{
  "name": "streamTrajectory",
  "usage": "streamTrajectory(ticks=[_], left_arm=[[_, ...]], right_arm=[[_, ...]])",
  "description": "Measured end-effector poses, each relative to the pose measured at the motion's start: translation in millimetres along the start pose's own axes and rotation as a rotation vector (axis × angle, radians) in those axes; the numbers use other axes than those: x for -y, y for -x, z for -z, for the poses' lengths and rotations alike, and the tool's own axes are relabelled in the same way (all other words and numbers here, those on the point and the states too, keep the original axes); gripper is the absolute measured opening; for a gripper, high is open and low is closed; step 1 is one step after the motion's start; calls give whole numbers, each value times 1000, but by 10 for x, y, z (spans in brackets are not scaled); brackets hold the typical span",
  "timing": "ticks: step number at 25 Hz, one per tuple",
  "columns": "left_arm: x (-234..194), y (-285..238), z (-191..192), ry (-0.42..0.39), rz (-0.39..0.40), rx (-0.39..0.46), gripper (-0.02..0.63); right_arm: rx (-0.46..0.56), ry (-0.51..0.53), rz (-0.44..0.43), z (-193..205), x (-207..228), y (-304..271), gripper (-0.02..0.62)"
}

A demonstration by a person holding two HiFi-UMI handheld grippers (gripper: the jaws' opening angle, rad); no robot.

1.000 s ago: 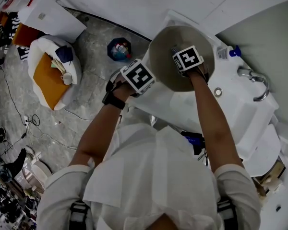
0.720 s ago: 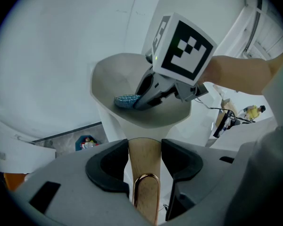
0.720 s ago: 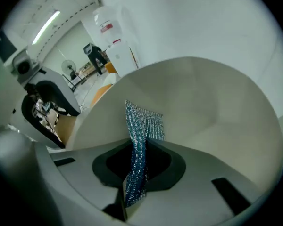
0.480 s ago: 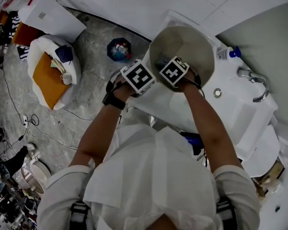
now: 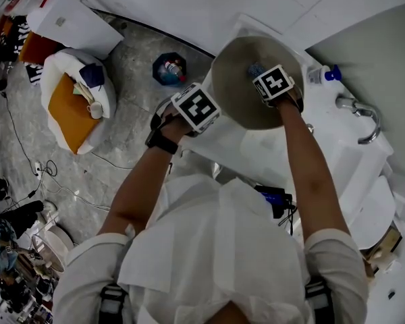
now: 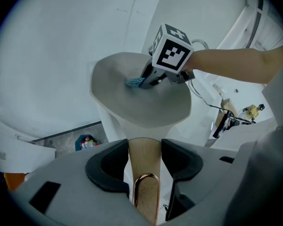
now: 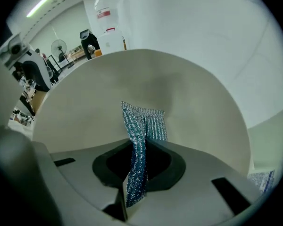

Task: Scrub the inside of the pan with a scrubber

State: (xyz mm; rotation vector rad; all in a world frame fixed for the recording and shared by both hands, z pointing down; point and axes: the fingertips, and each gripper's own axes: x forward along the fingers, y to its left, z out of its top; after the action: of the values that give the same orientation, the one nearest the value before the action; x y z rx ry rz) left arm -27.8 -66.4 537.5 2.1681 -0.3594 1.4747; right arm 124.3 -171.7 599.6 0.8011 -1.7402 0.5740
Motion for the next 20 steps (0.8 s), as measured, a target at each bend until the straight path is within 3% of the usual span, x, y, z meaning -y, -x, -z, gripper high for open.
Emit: streamTrajectory(ticks=[4, 8, 10, 12, 15, 20], left_arm=[[-3, -5, 8, -2, 0, -10, 233], [3, -10, 9, -4, 2, -15, 233], [0, -7, 3, -4, 5, -12, 233], [-5, 0, 2, -2, 6, -10, 232], [-4, 5, 1, 2, 8, -3, 233], [-11, -1, 17, 3, 2, -13, 233]], right_arm=[[-15, 55, -90, 52, -355, 15, 46], [-52, 139, -291, 173, -994, 67, 46], [-74, 198, -350, 235, -1181, 75, 46], [-87, 243, -341, 266, -1173, 66, 46], [-105, 259, -246, 270, -893, 53, 44], [-95, 137, -45, 236, -56, 4, 44]])
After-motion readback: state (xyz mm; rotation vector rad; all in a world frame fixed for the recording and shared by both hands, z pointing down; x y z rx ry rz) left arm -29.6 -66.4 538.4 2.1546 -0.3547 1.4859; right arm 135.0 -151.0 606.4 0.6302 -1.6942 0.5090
